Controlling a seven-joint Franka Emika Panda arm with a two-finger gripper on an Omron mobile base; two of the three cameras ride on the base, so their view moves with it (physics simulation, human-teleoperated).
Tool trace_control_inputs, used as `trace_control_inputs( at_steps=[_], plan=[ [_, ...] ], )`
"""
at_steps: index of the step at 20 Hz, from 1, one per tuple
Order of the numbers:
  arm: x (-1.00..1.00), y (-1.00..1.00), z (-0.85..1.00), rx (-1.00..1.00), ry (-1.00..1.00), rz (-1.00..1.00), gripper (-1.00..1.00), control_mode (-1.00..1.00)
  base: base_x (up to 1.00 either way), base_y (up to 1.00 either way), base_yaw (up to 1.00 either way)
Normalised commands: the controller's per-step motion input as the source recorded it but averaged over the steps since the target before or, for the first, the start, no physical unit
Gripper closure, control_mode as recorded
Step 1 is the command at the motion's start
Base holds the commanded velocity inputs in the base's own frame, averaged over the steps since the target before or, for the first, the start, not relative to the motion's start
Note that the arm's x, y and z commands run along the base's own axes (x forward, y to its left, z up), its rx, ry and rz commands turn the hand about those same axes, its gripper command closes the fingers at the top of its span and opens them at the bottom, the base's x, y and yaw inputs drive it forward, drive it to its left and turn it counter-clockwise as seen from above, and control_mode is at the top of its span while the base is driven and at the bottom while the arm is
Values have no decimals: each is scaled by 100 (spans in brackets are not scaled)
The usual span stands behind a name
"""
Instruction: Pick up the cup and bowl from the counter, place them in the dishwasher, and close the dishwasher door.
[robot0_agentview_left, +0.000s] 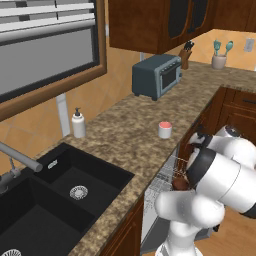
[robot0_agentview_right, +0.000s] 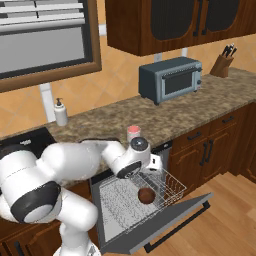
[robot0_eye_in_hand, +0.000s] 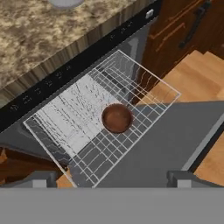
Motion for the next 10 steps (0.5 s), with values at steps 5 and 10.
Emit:
trace_control_inputs(
  at_steps=[5,10],
  plan=[
    [-1,-19,91,25,5,-16,-100,-100,0,0,0],
    [18,0,32,7,1,-27,-100,-100,0,0,0]
  ],
)
